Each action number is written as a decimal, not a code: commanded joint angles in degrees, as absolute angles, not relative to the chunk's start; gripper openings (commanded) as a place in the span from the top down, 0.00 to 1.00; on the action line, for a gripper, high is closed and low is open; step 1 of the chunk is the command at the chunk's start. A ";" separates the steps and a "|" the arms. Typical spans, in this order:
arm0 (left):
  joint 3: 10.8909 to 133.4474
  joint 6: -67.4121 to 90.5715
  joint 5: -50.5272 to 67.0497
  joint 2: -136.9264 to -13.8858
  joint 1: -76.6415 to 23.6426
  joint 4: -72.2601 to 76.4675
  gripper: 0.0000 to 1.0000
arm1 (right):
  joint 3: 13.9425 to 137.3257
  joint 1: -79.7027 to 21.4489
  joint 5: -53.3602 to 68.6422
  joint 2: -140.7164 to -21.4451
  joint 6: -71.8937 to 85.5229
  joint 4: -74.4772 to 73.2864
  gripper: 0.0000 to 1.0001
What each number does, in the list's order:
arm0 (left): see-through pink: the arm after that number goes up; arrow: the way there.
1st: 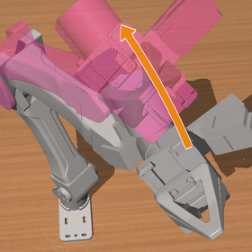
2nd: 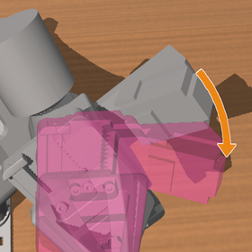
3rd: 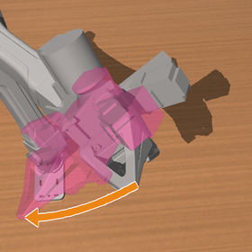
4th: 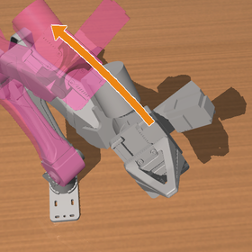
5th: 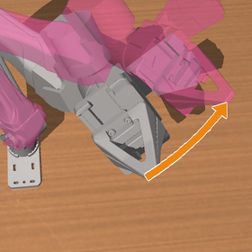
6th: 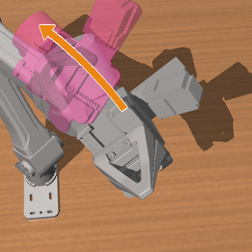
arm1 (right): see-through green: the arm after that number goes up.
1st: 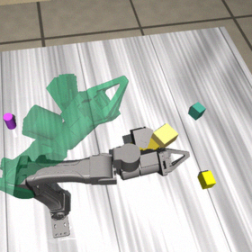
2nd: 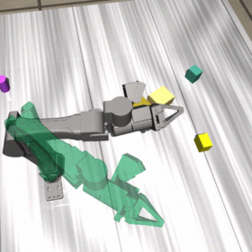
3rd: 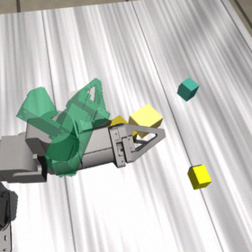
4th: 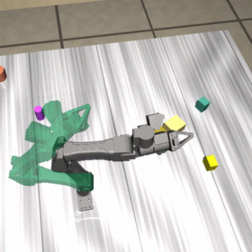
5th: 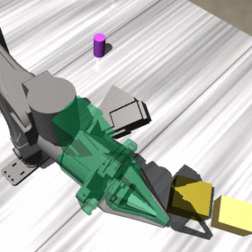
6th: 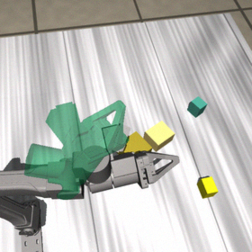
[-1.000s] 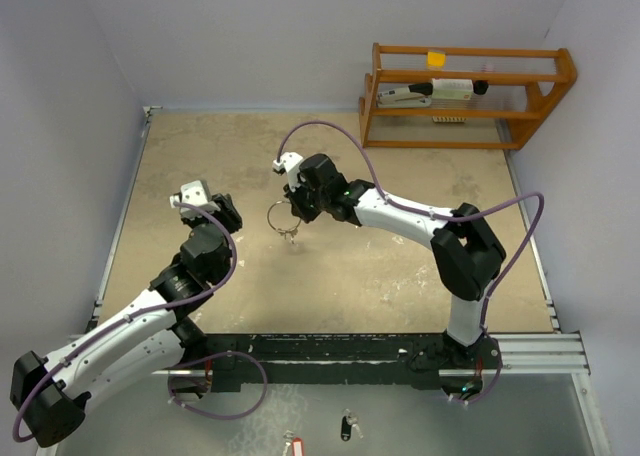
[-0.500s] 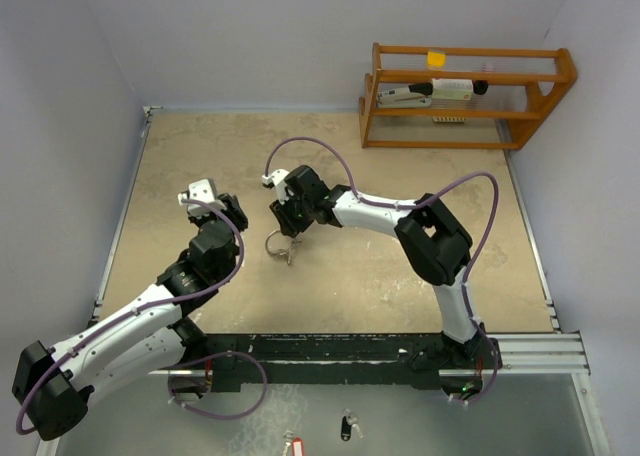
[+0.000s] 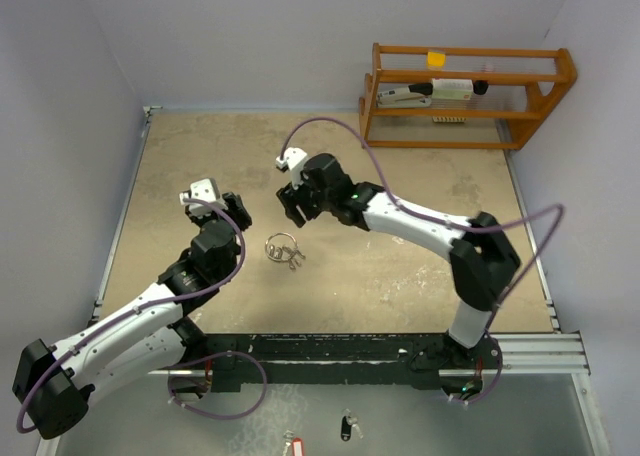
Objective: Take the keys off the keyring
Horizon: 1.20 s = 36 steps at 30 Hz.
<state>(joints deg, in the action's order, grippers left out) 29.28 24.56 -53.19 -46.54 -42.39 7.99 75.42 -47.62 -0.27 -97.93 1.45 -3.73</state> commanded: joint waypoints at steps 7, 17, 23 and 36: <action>37.12 23.60 -56.35 -50.54 -42.19 7.08 0.42 | 58.73 -39.88 -23.88 -73.72 -2.77 2.68 0.20; 38.43 21.06 -60.09 -47.78 -42.19 3.05 0.41 | 45.12 -33.49 -32.16 -57.24 -2.85 7.09 0.07; 39.64 21.29 -63.59 -46.39 -42.19 -0.59 0.38 | 41.52 -33.49 -37.50 -56.12 -1.71 11.11 0.07; 39.17 23.76 -65.23 -44.06 -42.16 -2.86 0.34 | 32.67 -33.49 -43.86 -48.88 1.86 13.45 0.04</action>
